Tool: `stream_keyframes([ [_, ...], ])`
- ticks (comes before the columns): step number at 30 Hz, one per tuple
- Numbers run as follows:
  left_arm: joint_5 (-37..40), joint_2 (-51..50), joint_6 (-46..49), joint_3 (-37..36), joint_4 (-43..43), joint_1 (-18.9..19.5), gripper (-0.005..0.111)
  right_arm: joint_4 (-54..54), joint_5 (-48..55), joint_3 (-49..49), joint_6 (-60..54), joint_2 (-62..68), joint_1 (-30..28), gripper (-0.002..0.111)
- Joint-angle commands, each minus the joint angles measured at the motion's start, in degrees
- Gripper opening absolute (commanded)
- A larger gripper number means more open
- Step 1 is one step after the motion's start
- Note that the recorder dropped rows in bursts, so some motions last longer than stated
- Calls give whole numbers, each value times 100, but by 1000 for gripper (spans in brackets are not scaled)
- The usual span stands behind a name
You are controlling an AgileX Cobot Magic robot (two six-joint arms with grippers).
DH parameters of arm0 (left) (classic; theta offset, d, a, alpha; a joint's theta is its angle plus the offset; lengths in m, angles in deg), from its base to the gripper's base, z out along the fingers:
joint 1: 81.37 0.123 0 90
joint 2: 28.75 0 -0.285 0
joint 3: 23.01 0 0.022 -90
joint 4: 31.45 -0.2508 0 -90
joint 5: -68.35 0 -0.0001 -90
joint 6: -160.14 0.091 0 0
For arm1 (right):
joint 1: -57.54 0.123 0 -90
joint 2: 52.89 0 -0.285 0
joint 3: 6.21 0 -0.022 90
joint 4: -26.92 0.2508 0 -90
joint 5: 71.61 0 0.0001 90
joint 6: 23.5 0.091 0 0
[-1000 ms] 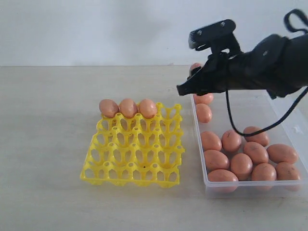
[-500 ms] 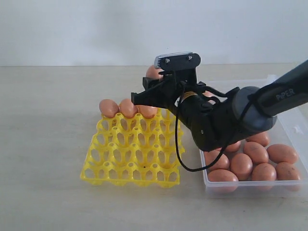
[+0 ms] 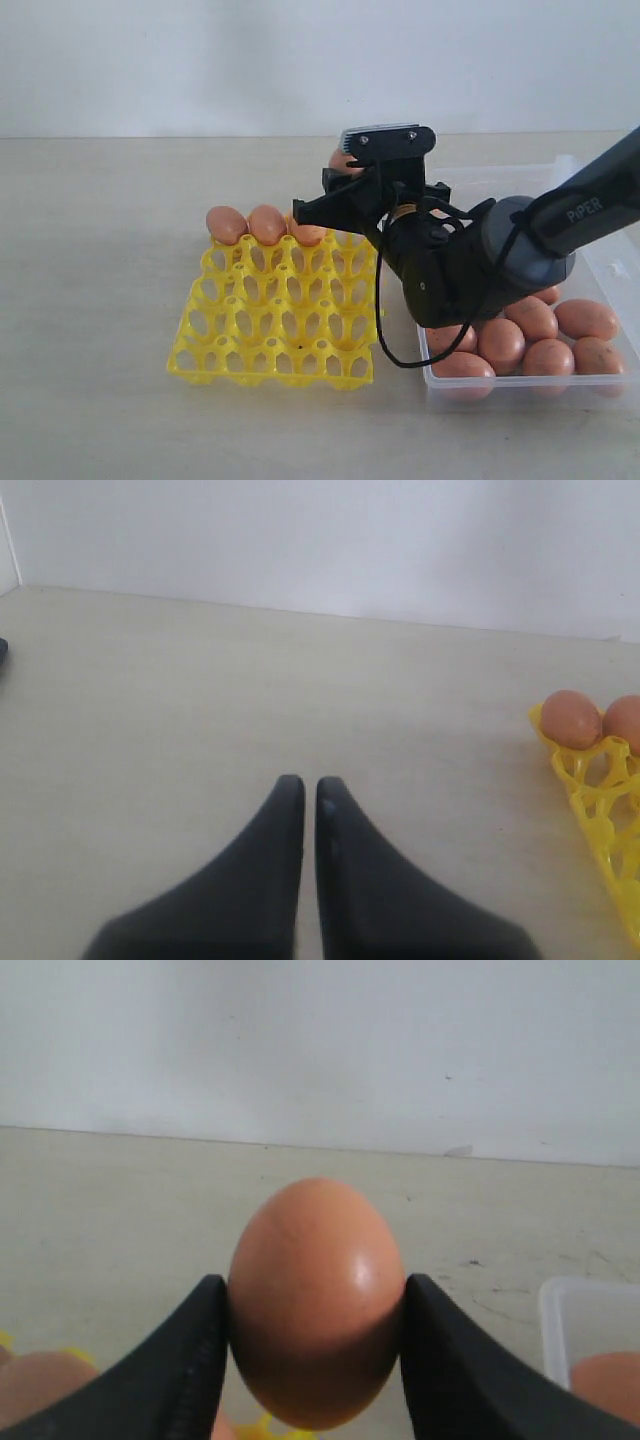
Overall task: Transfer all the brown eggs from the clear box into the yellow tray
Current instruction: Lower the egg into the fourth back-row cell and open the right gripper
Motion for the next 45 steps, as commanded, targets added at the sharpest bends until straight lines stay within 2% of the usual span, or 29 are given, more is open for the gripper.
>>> stream_keyframes([
  [1,-45,18,23,-21,3,16,4,-168,4,226,-151,-80,-3,0],
  [15,-45,18,23,-21,3,16,4,-171,834,225,-162,-60,-3,0],
  [28,-45,18,23,-21,3,16,4,4,1003,225,-209,-57,-3,0],
  [31,-45,18,23,-21,3,16,4,245,1003,225,-303,-47,-3,8],
  [36,-21,18,23,-21,3,16,4,308,1003,225,-400,-47,-3,30],
  [40,-21,18,23,-21,3,16,4,296,1003,225,-505,-47,-3,34],
  [45,-21,18,23,-21,3,16,4,296,1028,225,-697,-47,-3,34],
])
